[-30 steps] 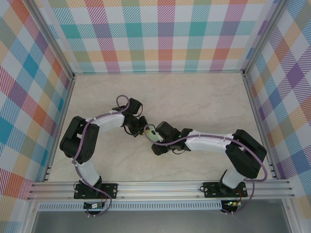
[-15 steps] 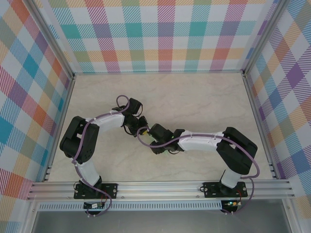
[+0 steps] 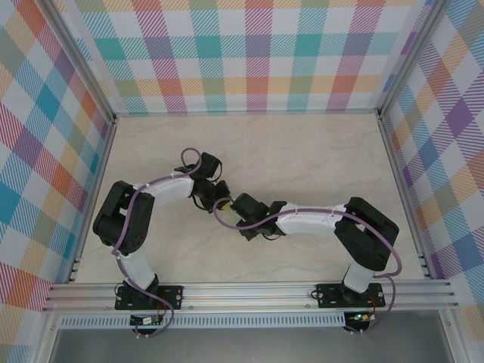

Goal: Fold a paper plane with a square sheet of paper (pick it up from the middle)
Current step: Fold the wing for the fifth time at the center of the table.

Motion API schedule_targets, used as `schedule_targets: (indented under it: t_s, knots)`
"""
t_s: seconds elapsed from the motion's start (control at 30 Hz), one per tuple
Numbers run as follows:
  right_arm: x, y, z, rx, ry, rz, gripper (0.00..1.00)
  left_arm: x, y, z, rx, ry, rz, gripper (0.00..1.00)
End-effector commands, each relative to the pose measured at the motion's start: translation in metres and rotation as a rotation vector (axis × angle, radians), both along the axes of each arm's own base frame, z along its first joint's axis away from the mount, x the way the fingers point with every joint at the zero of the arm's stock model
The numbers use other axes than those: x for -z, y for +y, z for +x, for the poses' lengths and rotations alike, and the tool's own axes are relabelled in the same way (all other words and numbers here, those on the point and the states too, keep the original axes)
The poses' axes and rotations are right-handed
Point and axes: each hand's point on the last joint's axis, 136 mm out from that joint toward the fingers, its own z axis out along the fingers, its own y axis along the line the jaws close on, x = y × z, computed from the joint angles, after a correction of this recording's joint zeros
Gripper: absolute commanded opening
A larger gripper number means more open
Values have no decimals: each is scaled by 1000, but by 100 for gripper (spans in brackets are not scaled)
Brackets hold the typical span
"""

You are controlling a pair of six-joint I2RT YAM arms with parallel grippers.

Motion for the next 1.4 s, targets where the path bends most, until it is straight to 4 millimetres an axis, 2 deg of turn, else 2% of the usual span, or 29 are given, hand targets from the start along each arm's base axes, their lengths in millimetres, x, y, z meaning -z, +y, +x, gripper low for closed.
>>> schedule_targets:
  t_s: [0.0, 0.07, 0.17, 0.23, 0.3, 0.33, 0.4, 0.6, 1.37]
  knots:
    - [-5, 5, 1, 5, 1, 23, 10, -9, 3, 3, -2, 2, 3, 0]
    - [-7, 8, -2, -7, 31, 65, 9, -11, 7, 3, 0, -10, 17, 4]
    - [-11, 13, -6, -27, 86, 144, 7, -20, 15, 5, -6, -41, 41, 21]
    - [-16, 15, -8, -34, 125, 207, 6, -29, 23, 6, -14, -67, 71, 37]
    - [-21, 18, -9, -41, 176, 281, 6, -39, 30, 8, -20, -99, 98, 43]
    - [-23, 19, -9, -40, 193, 315, 6, -45, 33, 9, -25, -118, 113, 50]
    - [-24, 19, -9, -38, 235, 365, 6, -53, 39, 9, -34, -144, 136, 56]
    - [-24, 18, -8, -27, 336, 485, 6, -64, 50, 5, -47, -187, 167, 58]
    - [14, 13, -9, 52, 545, 525, 8, -39, 51, -13, -39, -134, 146, 52]
